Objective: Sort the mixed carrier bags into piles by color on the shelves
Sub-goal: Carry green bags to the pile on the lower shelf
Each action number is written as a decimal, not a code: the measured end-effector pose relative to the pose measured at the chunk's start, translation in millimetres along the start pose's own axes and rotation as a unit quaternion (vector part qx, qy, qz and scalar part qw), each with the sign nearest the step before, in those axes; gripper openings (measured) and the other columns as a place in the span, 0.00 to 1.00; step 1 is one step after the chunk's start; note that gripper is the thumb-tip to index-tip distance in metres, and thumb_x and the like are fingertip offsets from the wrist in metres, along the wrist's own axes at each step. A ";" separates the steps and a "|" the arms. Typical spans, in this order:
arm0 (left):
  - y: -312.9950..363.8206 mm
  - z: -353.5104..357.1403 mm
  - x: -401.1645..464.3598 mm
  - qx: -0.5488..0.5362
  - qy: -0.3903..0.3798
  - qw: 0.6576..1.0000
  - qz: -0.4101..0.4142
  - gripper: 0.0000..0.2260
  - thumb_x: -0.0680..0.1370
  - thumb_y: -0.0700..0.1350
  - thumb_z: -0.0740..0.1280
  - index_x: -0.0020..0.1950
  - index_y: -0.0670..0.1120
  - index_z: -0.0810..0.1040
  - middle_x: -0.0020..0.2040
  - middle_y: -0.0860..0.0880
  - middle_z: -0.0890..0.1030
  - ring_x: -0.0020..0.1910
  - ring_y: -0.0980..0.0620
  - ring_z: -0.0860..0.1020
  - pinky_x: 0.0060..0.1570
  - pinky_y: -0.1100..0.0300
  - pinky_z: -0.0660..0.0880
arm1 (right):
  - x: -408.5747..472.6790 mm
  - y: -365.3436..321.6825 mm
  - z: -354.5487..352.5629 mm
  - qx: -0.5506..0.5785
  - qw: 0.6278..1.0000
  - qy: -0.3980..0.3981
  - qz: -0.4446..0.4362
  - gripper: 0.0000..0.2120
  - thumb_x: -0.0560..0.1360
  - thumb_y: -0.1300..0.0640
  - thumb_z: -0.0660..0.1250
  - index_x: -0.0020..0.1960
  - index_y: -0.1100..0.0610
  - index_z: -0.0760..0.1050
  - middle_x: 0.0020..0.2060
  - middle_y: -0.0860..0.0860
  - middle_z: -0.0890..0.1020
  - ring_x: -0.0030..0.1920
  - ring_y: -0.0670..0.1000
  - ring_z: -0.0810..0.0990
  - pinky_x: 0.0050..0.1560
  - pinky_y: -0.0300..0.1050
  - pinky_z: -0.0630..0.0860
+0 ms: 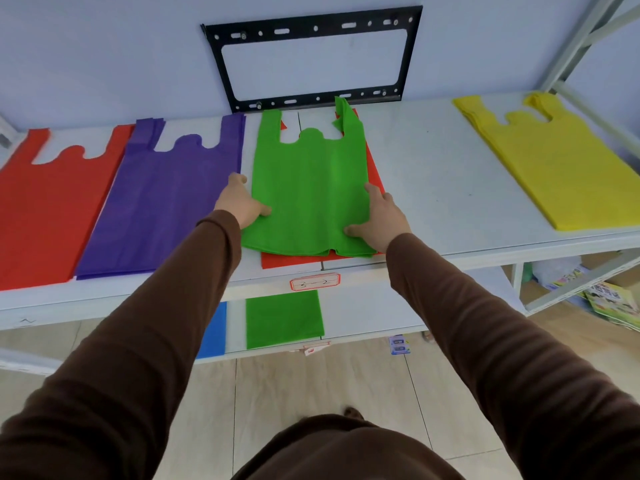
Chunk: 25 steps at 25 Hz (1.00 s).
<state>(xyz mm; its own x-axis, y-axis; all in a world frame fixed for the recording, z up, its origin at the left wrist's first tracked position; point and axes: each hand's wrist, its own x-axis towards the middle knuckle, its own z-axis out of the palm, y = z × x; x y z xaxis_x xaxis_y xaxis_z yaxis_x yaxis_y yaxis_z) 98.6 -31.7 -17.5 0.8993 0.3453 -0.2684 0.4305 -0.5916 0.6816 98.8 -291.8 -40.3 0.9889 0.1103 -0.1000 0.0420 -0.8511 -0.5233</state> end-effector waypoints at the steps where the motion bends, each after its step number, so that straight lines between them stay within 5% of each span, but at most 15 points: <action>1: -2.2 -2.5 0.6 -0.043 -0.022 0.999 -0.012 0.29 0.71 0.40 0.75 0.69 0.40 0.68 0.65 0.40 0.76 0.61 0.40 0.77 0.64 0.47 0.73 | 0.3 0.4 -0.9 0.004 1.000 -0.001 0.000 0.45 0.68 0.50 0.76 0.77 0.54 0.53 0.69 0.59 0.68 0.65 0.61 0.73 0.65 0.55 0.71; 4: -1.0 -5.4 -3.7 -0.182 -0.097 0.978 -0.034 0.14 0.77 0.38 0.68 0.62 0.40 0.76 0.60 0.41 0.81 0.54 0.43 0.81 0.58 0.49 0.77 | 3.1 4.1 -1.0 0.017 1.000 -0.009 0.005 0.42 0.69 0.50 0.75 0.76 0.54 0.56 0.69 0.58 0.69 0.64 0.60 0.74 0.65 0.55 0.72; 7: 10.3 -9.4 -9.8 -0.305 -0.134 0.942 -0.045 0.14 0.81 0.38 0.60 0.66 0.44 0.73 0.57 0.44 0.81 0.48 0.48 0.82 0.45 0.56 0.80 | 5.6 9.2 -5.7 0.132 0.991 -0.005 0.022 0.34 0.71 0.50 0.72 0.72 0.55 0.64 0.62 0.56 0.76 0.60 0.58 0.77 0.62 0.53 0.74; 9: 15.2 -12.0 -12.7 -0.406 -0.154 0.897 -0.078 0.13 0.82 0.38 0.57 0.66 0.43 0.72 0.49 0.45 0.84 0.42 0.50 0.83 0.31 0.63 0.78 | 3.8 13.0 -12.6 0.178 0.983 0.040 0.035 0.25 0.74 0.49 0.69 0.67 0.57 0.70 0.55 0.54 0.79 0.56 0.56 0.78 0.57 0.48 0.75; 11: 15.9 -12.9 -15.8 -0.508 -0.173 0.836 -0.118 0.11 0.82 0.37 0.56 0.64 0.40 0.72 0.46 0.42 0.84 0.39 0.48 0.85 0.27 0.68 0.77 | -1.1 16.1 -21.9 0.128 0.986 0.093 0.047 0.21 0.77 0.43 0.62 0.64 0.55 0.72 0.49 0.53 0.81 0.50 0.56 0.81 0.54 0.48 0.76; 13: 14.3 -12.6 -15.7 -0.575 -0.188 0.783 -0.147 0.12 0.83 0.37 0.56 0.64 0.37 0.71 0.52 0.38 0.82 0.40 0.47 0.86 0.29 0.68 0.78 | -4.5 18.4 -29.3 0.132 0.987 0.040 0.078 0.25 0.78 0.36 0.54 0.61 0.55 0.72 0.38 0.53 0.84 0.39 0.56 0.85 0.51 0.52 0.80; 15: 14.6 -8.7 -17.1 -0.592 -0.198 0.764 -0.163 0.12 0.83 0.37 0.56 0.65 0.37 0.71 0.54 0.37 0.81 0.40 0.47 0.86 0.28 0.68 0.78 | -6.7 17.1 -31.6 0.257 0.955 -0.071 0.126 0.31 0.77 0.32 0.49 0.57 0.57 0.73 0.36 0.58 0.85 0.35 0.56 0.85 0.44 0.53 0.83; 17: 11.0 -0.7 -14.9 -0.532 -0.189 0.809 -0.163 0.14 0.82 0.38 0.57 0.67 0.38 0.70 0.51 0.39 0.82 0.41 0.47 0.85 0.29 0.65 0.79 | -6.5 14.7 -31.0 0.427 0.885 -0.116 0.145 0.27 0.78 0.35 0.56 0.62 0.56 0.71 0.50 0.61 0.84 0.41 0.55 0.85 0.39 0.49 0.83; 19: 4.9 3.6 -9.6 -0.418 -0.168 0.880 -0.152 0.17 0.81 0.40 0.61 0.69 0.39 0.71 0.55 0.41 0.82 0.47 0.47 0.83 0.38 0.58 0.82 | 0.2 17.9 -31.2 0.531 0.831 -0.114 0.122 0.23 0.79 0.54 0.64 0.72 0.49 0.63 0.60 0.58 0.80 0.49 0.55 0.84 0.39 0.47 0.83; 21: -0.3 2.5 -1.4 -0.373 -0.137 0.909 -0.125 0.24 0.79 0.40 0.65 0.75 0.42 0.65 0.65 0.40 0.77 0.54 0.43 0.81 0.48 0.49 0.80 | 3.8 21.9 -34.1 0.543 0.820 -0.153 0.099 0.28 0.78 0.70 0.61 0.73 0.49 0.63 0.60 0.57 0.79 0.49 0.54 0.84 0.43 0.45 0.83; 23: 3.2 -1.1 6.6 -0.385 -0.135 0.910 -0.079 0.33 0.79 0.39 0.65 0.79 0.50 0.53 0.73 0.45 0.69 0.60 0.45 0.77 0.51 0.50 0.78 | 5.9 28.3 -39.7 0.526 0.823 -0.191 0.095 0.26 0.78 0.73 0.56 0.72 0.54 0.68 0.60 0.57 0.80 0.42 0.50 0.84 0.38 0.40 0.83; 25: 17.0 -1.3 10.4 -0.380 -0.185 0.905 -0.050 0.30 0.81 0.38 0.61 0.79 0.54 0.52 0.71 0.53 0.67 0.60 0.51 0.75 0.53 0.56 0.75 | 8.7 38.3 -46.1 0.518 0.824 -0.209 0.099 0.25 0.78 0.73 0.53 0.70 0.57 0.70 0.60 0.58 0.80 0.40 0.49 0.83 0.35 0.38 0.81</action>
<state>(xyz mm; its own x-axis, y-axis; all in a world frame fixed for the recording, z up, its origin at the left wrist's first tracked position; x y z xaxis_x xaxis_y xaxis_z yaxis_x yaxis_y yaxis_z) 115.2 -37.2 -7.8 0.8835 0.0180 -0.4681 0.4606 0.1485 0.8751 115.6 -347.1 -22.1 0.8168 0.3740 -0.4393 -0.4724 -0.0036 -0.8814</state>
